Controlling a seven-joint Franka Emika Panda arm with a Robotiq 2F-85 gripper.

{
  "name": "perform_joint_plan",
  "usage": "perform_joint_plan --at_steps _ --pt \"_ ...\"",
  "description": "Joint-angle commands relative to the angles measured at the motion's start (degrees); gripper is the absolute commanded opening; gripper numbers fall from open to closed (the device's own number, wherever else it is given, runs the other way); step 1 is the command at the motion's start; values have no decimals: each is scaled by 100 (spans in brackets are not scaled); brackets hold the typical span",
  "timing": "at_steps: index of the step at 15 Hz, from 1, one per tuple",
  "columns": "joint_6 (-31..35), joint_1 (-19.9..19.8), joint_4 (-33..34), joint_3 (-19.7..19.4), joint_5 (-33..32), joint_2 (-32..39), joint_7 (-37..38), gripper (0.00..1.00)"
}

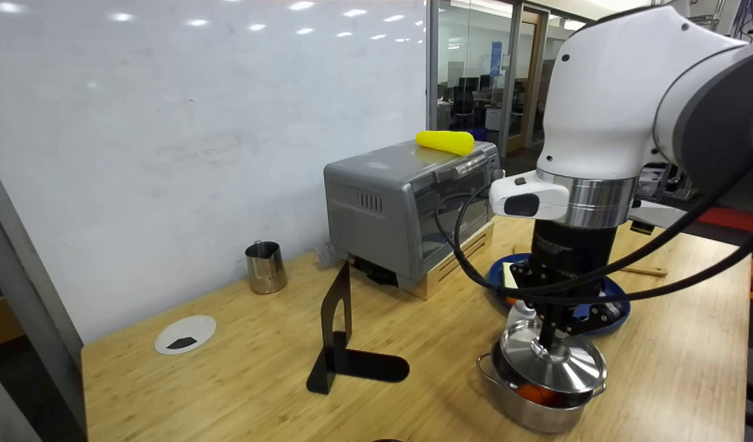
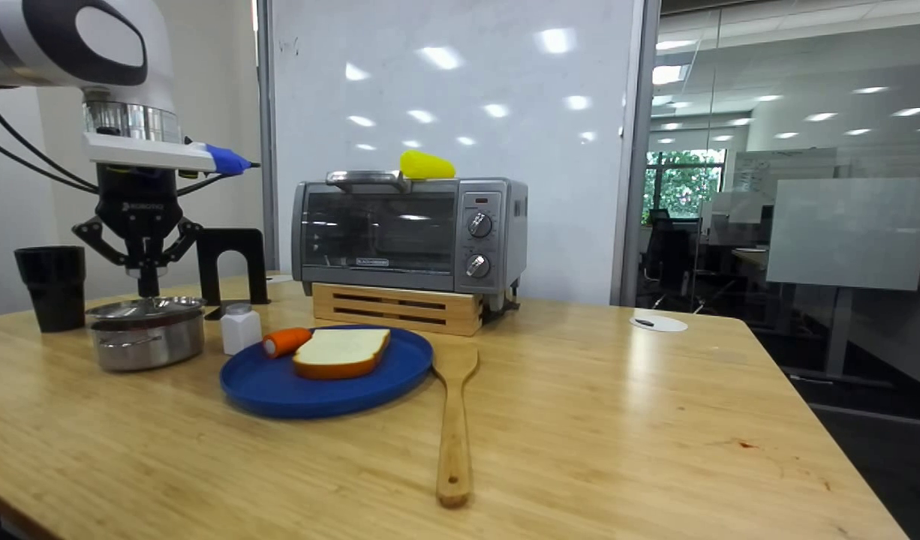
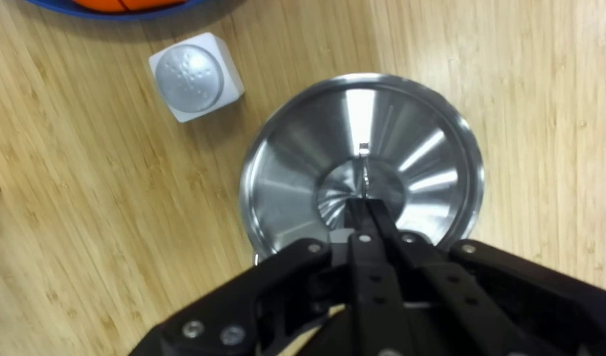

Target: Take the lid off the pot, put it on the table, take half a carrot from the plate, put it in the pot then cover the pot with the lid

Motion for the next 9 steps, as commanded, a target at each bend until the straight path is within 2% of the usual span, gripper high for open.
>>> perform_joint_plan --at_steps 1,9 --pt "159 8 94 28 64 230 -170 1" --pt "221 17 207 196 0 480 -153 1"
